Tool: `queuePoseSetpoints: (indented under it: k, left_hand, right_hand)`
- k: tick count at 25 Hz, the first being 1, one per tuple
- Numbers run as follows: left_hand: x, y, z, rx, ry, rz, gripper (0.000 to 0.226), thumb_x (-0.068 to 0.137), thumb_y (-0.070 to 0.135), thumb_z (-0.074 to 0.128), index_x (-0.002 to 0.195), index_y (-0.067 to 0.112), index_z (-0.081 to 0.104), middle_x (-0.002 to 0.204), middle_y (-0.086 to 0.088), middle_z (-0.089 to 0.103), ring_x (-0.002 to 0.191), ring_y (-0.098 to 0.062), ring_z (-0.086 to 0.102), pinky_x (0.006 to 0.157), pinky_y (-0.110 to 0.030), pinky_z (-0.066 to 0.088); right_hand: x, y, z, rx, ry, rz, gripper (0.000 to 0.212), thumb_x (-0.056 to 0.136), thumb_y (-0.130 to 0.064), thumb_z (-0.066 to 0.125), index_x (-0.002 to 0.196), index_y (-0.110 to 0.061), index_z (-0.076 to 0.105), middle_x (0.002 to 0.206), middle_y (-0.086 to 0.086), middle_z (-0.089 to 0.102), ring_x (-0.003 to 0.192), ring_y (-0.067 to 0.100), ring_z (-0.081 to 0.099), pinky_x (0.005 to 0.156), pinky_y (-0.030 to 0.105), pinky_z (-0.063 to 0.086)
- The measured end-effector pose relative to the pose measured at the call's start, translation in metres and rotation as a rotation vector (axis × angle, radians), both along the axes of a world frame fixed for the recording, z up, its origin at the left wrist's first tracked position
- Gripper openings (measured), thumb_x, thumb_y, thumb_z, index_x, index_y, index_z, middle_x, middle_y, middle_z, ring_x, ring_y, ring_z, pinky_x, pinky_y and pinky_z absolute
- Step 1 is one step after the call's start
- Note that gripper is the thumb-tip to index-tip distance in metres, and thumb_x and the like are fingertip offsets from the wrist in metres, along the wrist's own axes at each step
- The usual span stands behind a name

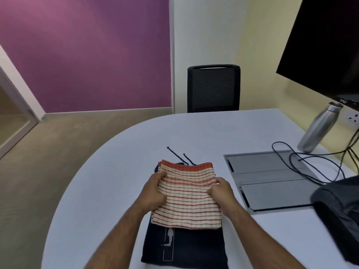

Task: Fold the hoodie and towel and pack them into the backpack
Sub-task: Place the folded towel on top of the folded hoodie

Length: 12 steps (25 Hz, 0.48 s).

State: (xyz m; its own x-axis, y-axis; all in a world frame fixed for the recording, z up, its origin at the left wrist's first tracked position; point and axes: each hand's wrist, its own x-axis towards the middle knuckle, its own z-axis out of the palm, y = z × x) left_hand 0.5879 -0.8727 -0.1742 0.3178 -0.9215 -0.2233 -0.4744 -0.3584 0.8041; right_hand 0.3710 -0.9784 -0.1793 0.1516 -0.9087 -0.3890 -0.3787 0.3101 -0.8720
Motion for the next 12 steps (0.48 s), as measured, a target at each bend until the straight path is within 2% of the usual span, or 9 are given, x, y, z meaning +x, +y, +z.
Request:
queuePoseSetpoints:
  k: [3,5,7,9,11,12]
  left_hand:
    - [0.013,-0.003,-0.019,0.056,-0.063,-0.037,0.083,0.078,0.0,0.064,0.152,0.017,0.031,0.157,-0.002,0.03,0.141,-0.021,0.035,0.114,-0.035,0.039]
    - [0.012,0.0,-0.034,0.137,-0.193,-0.034,0.081,0.08,0.01,0.066,0.152,0.017,0.029,0.159,-0.003,0.025,0.142,-0.022,0.032,0.113,-0.036,0.037]
    - [0.006,0.006,-0.045,0.143,-0.369,0.051,0.074,0.083,0.025,0.061,0.151,0.021,0.032,0.162,0.0,0.022,0.144,-0.022,0.028,0.114,-0.041,0.034]
    - [0.0,0.009,-0.051,-0.007,-0.425,0.107,0.067,0.086,0.043,0.047,0.15,0.027,0.037,0.162,0.003,0.025,0.145,-0.019,0.026,0.118,-0.043,0.025]
    - [-0.008,0.008,-0.061,-0.089,-0.382,0.064,0.078,0.086,0.071,0.03,0.154,0.033,0.028,0.164,0.007,0.017,0.15,-0.017,0.016,0.121,-0.044,0.014]
    - [-0.011,0.006,-0.069,-0.058,-0.368,0.028,0.09,0.081,0.084,0.017,0.157,0.036,0.017,0.166,0.008,0.005,0.152,-0.017,0.006,0.123,-0.047,0.008]
  right_hand:
    - [0.008,0.001,-0.014,-0.02,0.153,0.036,0.029,0.085,-0.01,0.063,0.113,-0.019,0.056,0.103,-0.002,0.067,0.087,0.013,0.063,0.076,0.035,0.057]
    - [0.006,0.007,-0.024,-0.094,0.416,0.137,0.045,0.087,-0.022,0.067,0.128,-0.019,0.047,0.109,0.0,0.064,0.091,0.014,0.061,0.069,0.029,0.051]
    - [0.005,0.016,-0.035,-0.257,0.606,0.149,0.049,0.09,-0.026,0.064,0.134,-0.022,0.044,0.124,0.001,0.058,0.106,0.018,0.057,0.08,0.033,0.052]
    - [0.008,0.025,-0.042,-0.491,0.54,0.102,0.044,0.093,-0.03,0.058,0.135,-0.023,0.047,0.136,-0.001,0.053,0.121,0.019,0.049,0.098,0.038,0.049]
    - [0.014,0.03,-0.053,-0.612,0.481,0.191,0.054,0.095,-0.046,0.044,0.145,-0.027,0.039,0.155,-0.003,0.036,0.141,0.02,0.031,0.116,0.045,0.031]
    - [0.017,0.031,-0.062,-0.588,0.53,0.282,0.067,0.094,-0.061,0.031,0.153,-0.031,0.026,0.162,-0.005,0.016,0.149,0.02,0.014,0.122,0.048,0.016]
